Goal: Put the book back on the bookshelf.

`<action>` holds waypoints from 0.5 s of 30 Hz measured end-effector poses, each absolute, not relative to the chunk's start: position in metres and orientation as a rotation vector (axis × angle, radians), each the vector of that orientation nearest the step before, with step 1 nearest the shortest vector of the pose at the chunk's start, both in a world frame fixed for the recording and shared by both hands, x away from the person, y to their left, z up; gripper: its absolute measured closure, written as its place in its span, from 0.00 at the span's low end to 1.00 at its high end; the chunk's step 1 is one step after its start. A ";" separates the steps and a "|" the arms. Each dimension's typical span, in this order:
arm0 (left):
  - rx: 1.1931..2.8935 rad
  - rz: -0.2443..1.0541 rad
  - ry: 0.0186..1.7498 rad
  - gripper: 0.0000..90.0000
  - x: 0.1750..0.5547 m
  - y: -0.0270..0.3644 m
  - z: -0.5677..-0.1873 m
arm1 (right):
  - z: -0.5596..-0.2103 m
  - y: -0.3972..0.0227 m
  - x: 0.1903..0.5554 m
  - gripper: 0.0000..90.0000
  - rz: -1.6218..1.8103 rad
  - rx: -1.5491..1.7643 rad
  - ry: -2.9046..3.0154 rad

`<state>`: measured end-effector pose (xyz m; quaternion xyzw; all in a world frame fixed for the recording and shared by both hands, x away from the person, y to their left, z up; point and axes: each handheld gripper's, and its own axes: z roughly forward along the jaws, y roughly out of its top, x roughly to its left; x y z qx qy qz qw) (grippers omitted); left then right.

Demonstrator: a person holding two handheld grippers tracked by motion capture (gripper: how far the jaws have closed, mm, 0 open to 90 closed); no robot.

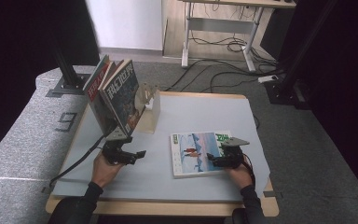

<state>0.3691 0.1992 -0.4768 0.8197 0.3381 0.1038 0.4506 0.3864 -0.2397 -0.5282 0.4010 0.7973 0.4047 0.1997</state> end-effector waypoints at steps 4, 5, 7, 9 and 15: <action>2.063 0.261 0.821 0.02 0.366 0.196 -0.489 | -0.528 -0.239 0.386 0.16 1.131 1.125 2.223; 2.077 0.256 0.819 0.01 0.367 0.194 -0.491 | -0.529 -0.239 0.385 0.16 1.131 1.126 2.222; 2.087 0.254 0.814 0.00 0.367 0.193 -0.495 | -0.529 -0.239 0.385 0.16 1.131 1.127 2.220; 2.103 0.255 0.805 0.00 0.366 0.190 -0.499 | -0.529 -0.239 0.385 0.16 1.131 1.131 2.219; 2.223 0.295 0.787 0.00 0.365 0.179 -0.521 | -0.528 -0.239 0.385 0.16 1.128 1.131 2.221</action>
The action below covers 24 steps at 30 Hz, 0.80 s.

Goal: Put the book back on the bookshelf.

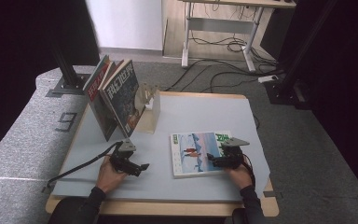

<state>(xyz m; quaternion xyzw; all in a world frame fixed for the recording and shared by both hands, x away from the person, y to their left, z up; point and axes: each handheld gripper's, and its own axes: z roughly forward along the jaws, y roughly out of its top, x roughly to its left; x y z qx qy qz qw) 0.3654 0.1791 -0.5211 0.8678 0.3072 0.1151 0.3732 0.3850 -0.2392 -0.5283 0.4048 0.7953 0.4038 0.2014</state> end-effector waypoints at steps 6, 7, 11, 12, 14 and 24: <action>2.265 0.264 0.781 0.00 0.367 0.174 -0.530 | -0.528 -0.239 0.385 0.16 1.128 1.132 2.222; 2.271 0.259 0.780 0.00 0.367 0.173 -0.530 | -0.528 -0.239 0.385 0.16 1.128 1.132 2.222; 2.320 0.290 0.779 0.00 0.366 0.168 -0.532 | -0.528 -0.239 0.385 0.16 1.128 1.133 2.221; 2.320 0.290 0.780 0.00 0.366 0.168 -0.532 | -0.528 -0.239 0.385 0.16 1.128 1.132 2.221; 2.319 0.291 0.783 0.00 0.366 0.168 -0.532 | -0.528 -0.239 0.385 0.16 1.128 1.133 2.221; 2.317 0.290 0.788 0.00 0.366 0.168 -0.531 | -0.527 -0.238 0.386 0.14 1.109 1.132 2.243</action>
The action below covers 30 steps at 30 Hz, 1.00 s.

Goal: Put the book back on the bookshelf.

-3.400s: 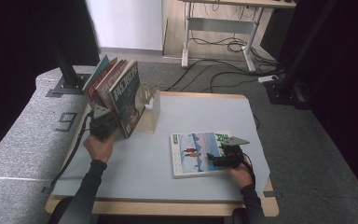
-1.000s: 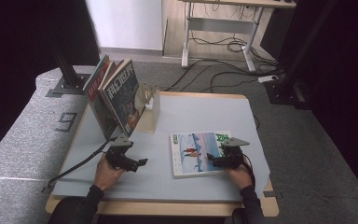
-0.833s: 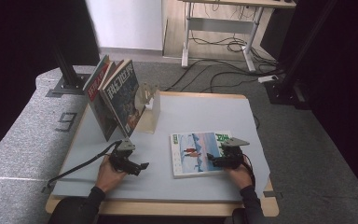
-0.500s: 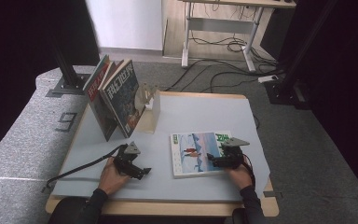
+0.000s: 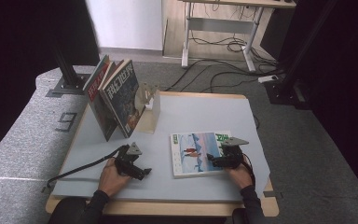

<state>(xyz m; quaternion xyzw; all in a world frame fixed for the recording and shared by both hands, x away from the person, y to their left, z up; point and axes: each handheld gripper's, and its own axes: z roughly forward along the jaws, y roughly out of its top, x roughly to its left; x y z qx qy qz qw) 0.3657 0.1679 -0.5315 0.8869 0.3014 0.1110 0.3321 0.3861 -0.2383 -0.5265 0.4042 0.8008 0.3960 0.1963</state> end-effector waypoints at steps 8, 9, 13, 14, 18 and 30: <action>2.268 0.204 0.768 0.06 0.370 0.165 -0.529 | -0.524 -0.249 0.389 0.00 1.029 1.201 2.242; 2.256 0.181 0.768 0.06 0.371 0.165 -0.529 | -0.524 -0.252 0.390 0.00 1.033 1.214 2.230; 2.335 0.221 0.720 0.03 0.373 0.154 -0.526 | -0.518 -0.269 0.391 0.00 1.042 1.276 2.167; 2.351 0.217 0.710 0.01 0.374 0.149 -0.525 | -0.518 -0.272 0.391 0.00 1.039 1.283 2.160; 2.360 0.207 0.681 0.00 0.376 0.136 -0.525 | -0.519 -0.283 0.393 0.00 1.010 1.334 2.142; 2.353 0.193 0.624 0.00 0.381 0.116 -0.517 | -0.528 -0.284 0.405 0.00 1.059 1.352 2.205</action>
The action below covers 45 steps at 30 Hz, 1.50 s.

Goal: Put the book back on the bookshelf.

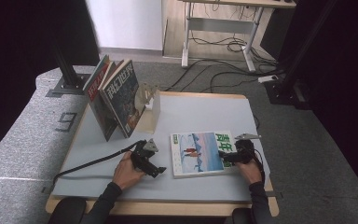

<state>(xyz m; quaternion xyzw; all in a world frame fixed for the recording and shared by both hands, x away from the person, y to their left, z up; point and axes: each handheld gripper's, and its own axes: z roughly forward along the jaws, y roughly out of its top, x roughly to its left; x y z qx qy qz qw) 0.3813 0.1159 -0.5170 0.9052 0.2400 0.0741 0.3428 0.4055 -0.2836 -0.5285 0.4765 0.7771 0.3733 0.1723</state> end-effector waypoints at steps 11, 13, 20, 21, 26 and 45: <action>2.349 0.208 0.600 0.00 0.391 0.110 -0.509 | -0.529 -0.281 0.408 0.01 1.077 1.344 2.225; 2.346 0.207 0.597 0.00 0.394 0.108 -0.509 | -0.529 -0.280 0.407 0.01 1.072 1.344 2.223; 2.337 0.201 0.590 0.00 0.402 0.102 -0.507 | -0.528 -0.278 0.405 0.02 1.056 1.327 2.218; 2.335 0.200 0.589 0.00 0.402 0.101 -0.506 | -0.527 -0.277 0.405 0.02 1.051 1.324 2.217; 2.322 0.191 0.582 0.00 0.406 0.098 -0.503 | -0.527 -0.276 0.405 0.02 1.046 1.320 2.217; 2.302 0.183 0.581 0.00 0.410 0.096 -0.501 | -0.533 -0.285 0.415 0.00 1.129 1.389 2.259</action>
